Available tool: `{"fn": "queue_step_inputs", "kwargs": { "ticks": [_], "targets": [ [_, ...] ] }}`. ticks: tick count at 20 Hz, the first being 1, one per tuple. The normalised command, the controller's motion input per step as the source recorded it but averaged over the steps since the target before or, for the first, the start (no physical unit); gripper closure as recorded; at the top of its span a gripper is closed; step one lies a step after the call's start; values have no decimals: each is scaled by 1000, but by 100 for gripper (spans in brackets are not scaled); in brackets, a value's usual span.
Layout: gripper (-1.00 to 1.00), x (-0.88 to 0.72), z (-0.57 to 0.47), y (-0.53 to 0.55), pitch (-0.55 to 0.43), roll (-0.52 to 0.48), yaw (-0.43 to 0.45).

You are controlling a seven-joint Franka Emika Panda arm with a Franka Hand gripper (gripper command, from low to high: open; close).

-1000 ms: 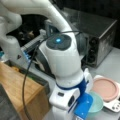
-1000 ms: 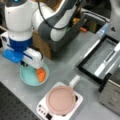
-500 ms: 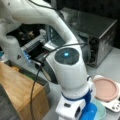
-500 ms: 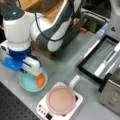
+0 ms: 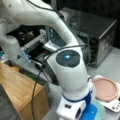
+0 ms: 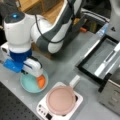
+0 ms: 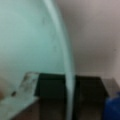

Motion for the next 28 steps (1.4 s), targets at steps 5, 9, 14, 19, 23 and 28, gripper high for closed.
{"fn": "queue_step_inputs", "kwargs": {
  "ticks": [5,9,14,19,23,28],
  "targets": [
    [-100,4,50,-147,107,-13,155],
    [-100,6,41,-138,90,-2,147],
    [-100,31,37,-106,78,0,128],
    [-100,82,25,-75,67,2,122],
    [-100,124,38,-58,63,4,109],
    [-100,166,54,-23,66,-5,94]
  ]
}}
